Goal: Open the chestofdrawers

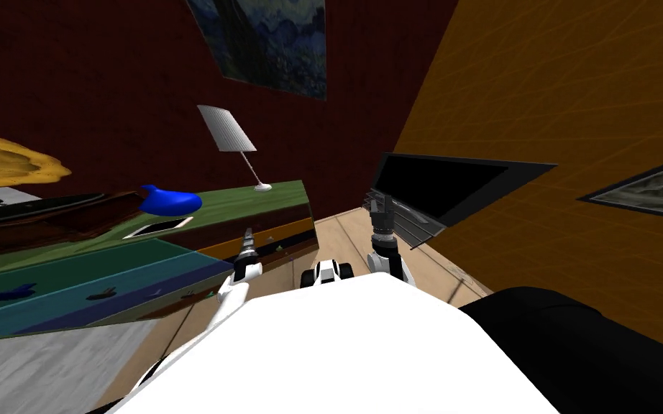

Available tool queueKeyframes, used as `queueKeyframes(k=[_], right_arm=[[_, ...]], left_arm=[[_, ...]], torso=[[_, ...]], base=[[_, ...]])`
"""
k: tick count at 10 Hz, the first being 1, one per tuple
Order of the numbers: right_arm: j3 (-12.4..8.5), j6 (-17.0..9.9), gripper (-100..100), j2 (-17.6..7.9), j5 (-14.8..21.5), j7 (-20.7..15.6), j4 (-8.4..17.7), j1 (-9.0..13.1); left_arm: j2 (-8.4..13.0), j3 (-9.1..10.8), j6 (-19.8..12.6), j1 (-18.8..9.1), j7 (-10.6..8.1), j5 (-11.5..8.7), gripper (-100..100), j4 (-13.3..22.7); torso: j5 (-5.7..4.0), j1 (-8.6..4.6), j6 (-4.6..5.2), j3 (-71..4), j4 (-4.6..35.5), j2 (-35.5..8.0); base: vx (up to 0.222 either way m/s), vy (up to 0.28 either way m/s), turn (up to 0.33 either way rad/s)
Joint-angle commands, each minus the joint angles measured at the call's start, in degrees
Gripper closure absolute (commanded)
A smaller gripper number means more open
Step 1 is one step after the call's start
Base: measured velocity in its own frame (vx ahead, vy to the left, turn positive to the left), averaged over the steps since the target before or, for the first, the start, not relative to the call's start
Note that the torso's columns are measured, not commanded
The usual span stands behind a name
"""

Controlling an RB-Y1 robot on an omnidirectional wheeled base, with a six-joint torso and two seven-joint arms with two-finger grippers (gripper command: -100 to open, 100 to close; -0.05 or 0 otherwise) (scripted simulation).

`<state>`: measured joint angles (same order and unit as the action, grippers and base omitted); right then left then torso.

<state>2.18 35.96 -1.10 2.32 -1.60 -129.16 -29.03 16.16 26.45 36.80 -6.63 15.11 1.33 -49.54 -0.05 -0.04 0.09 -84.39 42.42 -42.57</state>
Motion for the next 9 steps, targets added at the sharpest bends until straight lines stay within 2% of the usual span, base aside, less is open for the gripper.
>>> queueKeyframes(k=[1,2,3,4,5,6,8,9], right_arm=[[0.0,0.0,0,0.0,0.0,0.0,0.0,-0.01],[-0.01,0.0,0,0.0,0.0,0.0,0.0,-0.03],[0.0,0.0,0,0.0,0.0,0.0,0.0,-0.01],[-0.01,0.0,0,0.0,0.0,0.0,0.0,-0.02],[-0.01,0.01,0,-0.01,0.0,0.0,-0.01,-0.04],[0.0,0.0,0,0.0,0.0,0.0,0.0,-0.02],[-0.02,0.0,0,-0.01,0.0,0.0,0.0,-0.04],[-0.02,0.01,0,-0.01,0.0,0.0,0.0,-0.05]], left_arm=[[1.18,3.45,0.22,-2.57,0.77,-0.75,-100,4.66],[3.03,5.75,1.18,-5.75,2.29,-2.26,-100,7.74],[3.03,7.38,1.18,-6.21,2.29,-2.26,-100,9.07],[3.03,7.66,1.18,-6.21,2.29,-2.26,-100,9.85],[4.89,10.04,2.13,-8.75,3.8,-3.77,-100,11.68],[4.89,11.67,2.13,-9.85,3.8,-3.77,-100,13.29],[4.89,11.87,2.13,-9.85,3.8,-3.77,-100,15.86],[4.89,11.87,2.13,-9.85,3.8,-3.77,-100,15.86]], torso=[[0.02,-0.01,-0.05,-0.1,-0.07,0.21],[0.06,0.11,-0.14,-0.33,-0.21,0.57],[0.06,0.07,-0.03,-0.31,-0.19,0.48],[0.05,0.03,-0.1,-0.22,-0.16,0.36],[0.06,0.1,-0.15,-0.23,-0.17,0.39],[0.04,0.0,-0.04,-0.1,-0.1,0.15],[0.07,0.13,-0.18,-0.2,-0.16,0.36],[0.1,0.18,-0.14,-0.33,-0.21,0.54]], base=[[-0.07,-0.014,-0.133],[-0.099,-0.023,-0.366],[-0.104,-0.03,-0.352],[-0.059,-0.018,-0.054],[-0.129,-0.037,-0.281],[-0.144,-0.039,-0.413],[-0.041,-0.011,-0.023],[0.009,0.002,0.028]])
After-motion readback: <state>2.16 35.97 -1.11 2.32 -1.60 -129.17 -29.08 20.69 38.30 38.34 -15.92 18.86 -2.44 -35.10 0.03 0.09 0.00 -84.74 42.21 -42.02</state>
